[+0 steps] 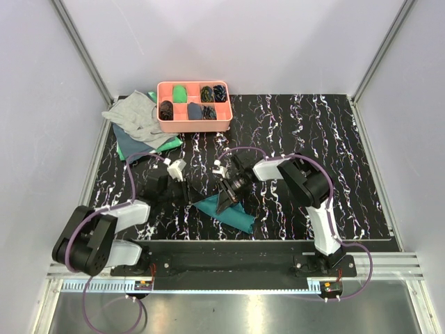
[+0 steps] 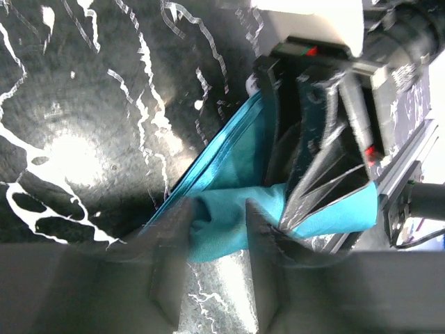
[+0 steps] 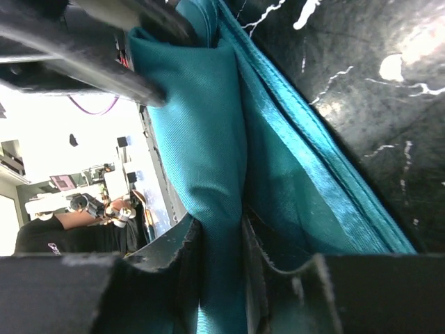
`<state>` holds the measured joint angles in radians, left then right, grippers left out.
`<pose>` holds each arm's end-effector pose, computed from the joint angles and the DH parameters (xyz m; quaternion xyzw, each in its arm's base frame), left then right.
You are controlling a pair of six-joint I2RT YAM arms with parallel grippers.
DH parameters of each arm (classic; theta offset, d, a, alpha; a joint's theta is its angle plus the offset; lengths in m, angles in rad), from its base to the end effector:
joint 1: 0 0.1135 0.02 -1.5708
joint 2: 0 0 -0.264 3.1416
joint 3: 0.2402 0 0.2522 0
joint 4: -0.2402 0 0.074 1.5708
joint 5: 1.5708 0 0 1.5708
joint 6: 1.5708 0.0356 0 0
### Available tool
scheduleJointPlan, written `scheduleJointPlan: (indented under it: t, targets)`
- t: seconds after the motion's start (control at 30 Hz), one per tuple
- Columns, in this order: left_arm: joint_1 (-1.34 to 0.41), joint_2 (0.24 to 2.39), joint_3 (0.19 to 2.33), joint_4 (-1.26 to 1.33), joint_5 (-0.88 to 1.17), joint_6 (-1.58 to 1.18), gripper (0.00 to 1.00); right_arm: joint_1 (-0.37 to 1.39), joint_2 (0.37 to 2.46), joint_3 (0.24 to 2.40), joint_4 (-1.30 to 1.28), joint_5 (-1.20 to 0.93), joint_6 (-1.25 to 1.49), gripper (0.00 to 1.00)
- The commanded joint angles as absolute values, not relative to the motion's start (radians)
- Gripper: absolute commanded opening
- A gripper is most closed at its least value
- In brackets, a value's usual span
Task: Fold the napkin, place the utensils inside, and roll it up
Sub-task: Roll the napkin with the utensil
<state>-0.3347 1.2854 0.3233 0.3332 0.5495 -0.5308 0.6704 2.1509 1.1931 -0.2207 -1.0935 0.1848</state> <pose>0.2011 -0.0896 0.1388 0.0386 0.8656 -0.4026 0.2951 0.2854 0.2666 0.0850 0.2998 -0.7889 -0.5331 0.0600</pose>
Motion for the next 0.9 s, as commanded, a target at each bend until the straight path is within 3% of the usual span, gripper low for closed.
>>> scheduleJointPlan:
  t: [0.0,0.2,0.43,0.63,0.87]
  targets:
    - [-0.339,1.325,0.374,0.304,0.523,-0.477,0.18,0.655,2.146,1.229,-0.248,-1.072,0.190,0.33]
    - [-0.341,1.359,0.406,0.253,0.497,-0.482,0.08,0.641,2.045,1.247,-0.327,-0.954,0.157,0.60]
    - [-0.339,1.384,0.422,0.232,0.497,-0.482,0.06,0.655,1.800,1.204,-0.396,-0.640,0.006,0.70]
    - [-0.339,1.427,0.457,0.202,0.506,-0.503,0.06,0.853,1.672,1.085,-0.299,-0.245,-0.112,0.85]
    - [-0.339,1.440,0.488,0.175,0.511,-0.495,0.06,0.989,1.666,1.026,-0.227,-0.046,-0.181,0.88]
